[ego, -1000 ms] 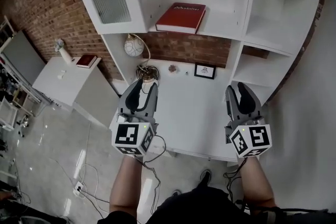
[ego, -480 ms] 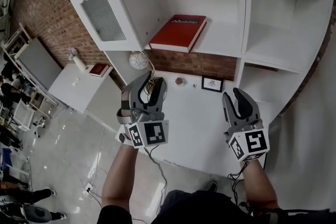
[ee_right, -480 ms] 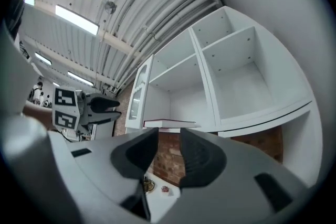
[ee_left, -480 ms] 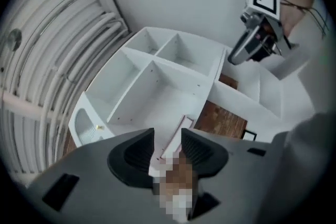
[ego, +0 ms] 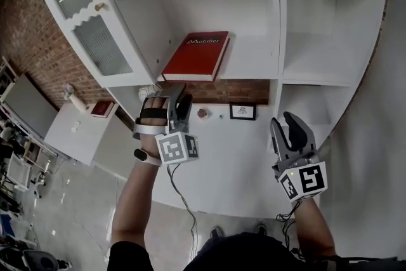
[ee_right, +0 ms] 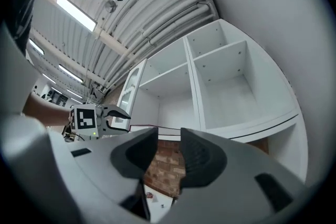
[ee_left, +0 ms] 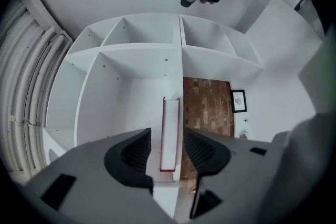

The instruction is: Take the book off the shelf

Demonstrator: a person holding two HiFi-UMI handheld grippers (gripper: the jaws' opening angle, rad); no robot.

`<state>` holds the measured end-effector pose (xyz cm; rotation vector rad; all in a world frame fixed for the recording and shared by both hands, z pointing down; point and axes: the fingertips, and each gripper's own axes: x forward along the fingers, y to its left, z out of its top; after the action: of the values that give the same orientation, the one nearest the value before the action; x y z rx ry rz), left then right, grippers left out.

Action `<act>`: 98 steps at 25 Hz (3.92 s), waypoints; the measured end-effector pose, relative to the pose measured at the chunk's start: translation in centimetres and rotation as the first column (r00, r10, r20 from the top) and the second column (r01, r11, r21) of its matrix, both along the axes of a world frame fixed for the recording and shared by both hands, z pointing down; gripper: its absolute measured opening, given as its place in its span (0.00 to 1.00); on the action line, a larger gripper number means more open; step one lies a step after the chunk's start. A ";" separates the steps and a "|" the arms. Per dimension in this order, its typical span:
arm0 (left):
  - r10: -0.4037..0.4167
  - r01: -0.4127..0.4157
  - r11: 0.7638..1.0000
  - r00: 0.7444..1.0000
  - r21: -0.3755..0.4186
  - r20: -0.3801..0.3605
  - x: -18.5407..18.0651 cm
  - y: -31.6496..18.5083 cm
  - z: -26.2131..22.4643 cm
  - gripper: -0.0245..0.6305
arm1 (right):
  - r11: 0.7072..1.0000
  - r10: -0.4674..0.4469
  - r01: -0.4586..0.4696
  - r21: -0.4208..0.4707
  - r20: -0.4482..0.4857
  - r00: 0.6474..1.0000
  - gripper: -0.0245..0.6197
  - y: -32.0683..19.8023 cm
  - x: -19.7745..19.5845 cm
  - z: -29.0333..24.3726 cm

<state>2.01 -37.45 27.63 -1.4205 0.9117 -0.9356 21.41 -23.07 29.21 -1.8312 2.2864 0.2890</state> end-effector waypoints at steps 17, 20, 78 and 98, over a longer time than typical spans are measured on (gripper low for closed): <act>0.027 -0.025 0.995 0.999 -0.092 0.019 1.7 -6.6 0.9 0.30 | 0.986 0.144 -0.143 -0.090 0.005 0.990 0.23 0.2 -1.4 3.7; 0.011 -0.008 0.997 0.999 -0.080 0.037 1.6 -6.5 0.9 0.29 | 0.988 0.118 -0.118 -0.096 -0.002 0.993 0.23 0.0 -1.8 3.8; -0.124 0.126 0.973 0.992 0.191 -0.021 -10.8 16.2 5.1 0.29 | 0.932 -0.323 0.322 -0.164 0.022 0.946 0.12 -4.6 -10.7 6.3; -0.172 0.185 0.945 0.983 -0.268 0.070 -24.4 10.5 24.0 0.29 | 0.940 -0.233 0.230 -0.251 0.017 0.972 0.12 -5.6 -17.6 8.9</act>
<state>-22.41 -26.99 51.58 -1.5597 0.9139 -1.2653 3.76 -28.71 38.11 -1.6412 2.6182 -0.0285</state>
